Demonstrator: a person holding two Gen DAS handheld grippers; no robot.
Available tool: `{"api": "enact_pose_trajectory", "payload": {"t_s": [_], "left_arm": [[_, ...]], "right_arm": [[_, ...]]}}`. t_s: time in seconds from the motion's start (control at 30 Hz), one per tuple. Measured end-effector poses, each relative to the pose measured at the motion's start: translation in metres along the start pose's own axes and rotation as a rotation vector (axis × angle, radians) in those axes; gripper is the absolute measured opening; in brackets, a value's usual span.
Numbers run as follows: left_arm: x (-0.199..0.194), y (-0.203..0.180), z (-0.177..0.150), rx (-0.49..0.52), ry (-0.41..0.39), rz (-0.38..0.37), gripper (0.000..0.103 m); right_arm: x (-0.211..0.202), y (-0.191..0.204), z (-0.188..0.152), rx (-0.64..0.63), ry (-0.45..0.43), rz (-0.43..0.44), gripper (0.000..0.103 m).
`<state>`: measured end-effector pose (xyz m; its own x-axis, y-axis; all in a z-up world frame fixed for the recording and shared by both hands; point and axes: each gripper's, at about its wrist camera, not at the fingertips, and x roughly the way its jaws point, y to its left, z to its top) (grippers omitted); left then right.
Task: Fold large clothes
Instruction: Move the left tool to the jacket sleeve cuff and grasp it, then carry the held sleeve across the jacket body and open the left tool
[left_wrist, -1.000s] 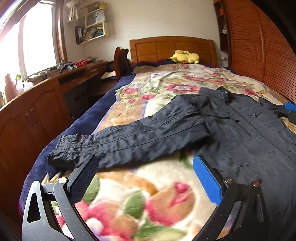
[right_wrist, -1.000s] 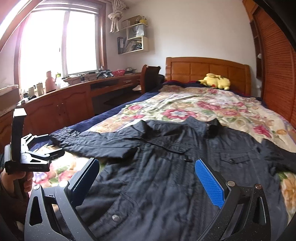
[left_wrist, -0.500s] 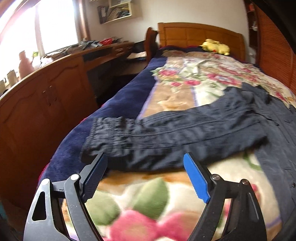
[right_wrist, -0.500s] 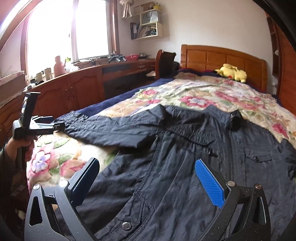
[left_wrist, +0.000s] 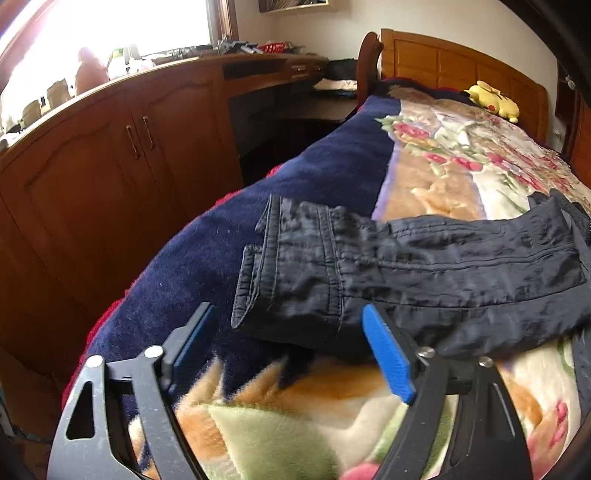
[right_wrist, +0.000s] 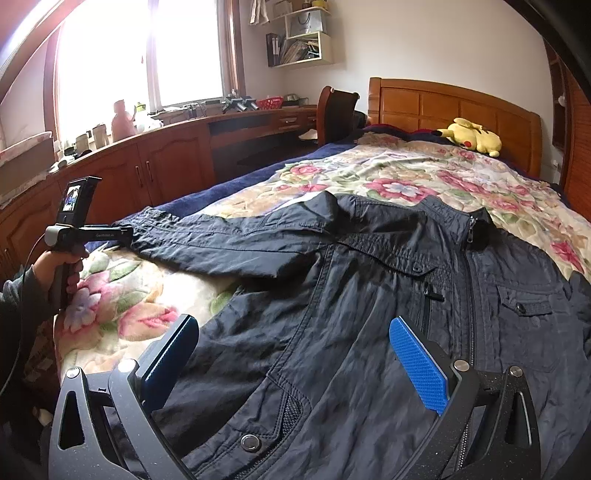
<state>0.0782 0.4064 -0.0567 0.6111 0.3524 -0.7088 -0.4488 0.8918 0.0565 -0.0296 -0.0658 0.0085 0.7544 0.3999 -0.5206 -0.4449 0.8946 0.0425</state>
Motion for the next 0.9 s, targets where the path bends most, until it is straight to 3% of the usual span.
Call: {"api": "enact_pose_trajectory", "payload": {"t_s": [0.17,0.23,0.3,0.47,0.7,0.9], "left_arm": [[0.003,0.0,-0.003,-0.001,0.017,-0.008,0.069],[0.004,0.001,-0.002,-0.009,0.022,-0.018,0.058],[0.005,0.003,0.0,-0.022,0.034,-0.052,0.039],[-0.014,-0.016,0.009,0.009,0.007,-0.073,0.021],[-0.07,-0.066,0.029,0.087,-0.119,-0.141,0.015],[-0.112,-0.137,0.041,0.169,-0.207,-0.253,0.011]], "right_arm": [[0.003,0.001,-0.001,-0.005,0.018,0.005,0.103],[0.003,0.001,-0.001,-0.007,0.019,0.007,0.103],[0.001,0.0,0.0,-0.007,0.016,0.008,0.103],[-0.006,-0.004,0.001,-0.008,0.004,0.01,0.103],[-0.025,-0.022,0.004,0.013,-0.027,-0.015,0.103],[-0.047,-0.046,-0.001,0.042,-0.051,-0.068,0.103]]}}
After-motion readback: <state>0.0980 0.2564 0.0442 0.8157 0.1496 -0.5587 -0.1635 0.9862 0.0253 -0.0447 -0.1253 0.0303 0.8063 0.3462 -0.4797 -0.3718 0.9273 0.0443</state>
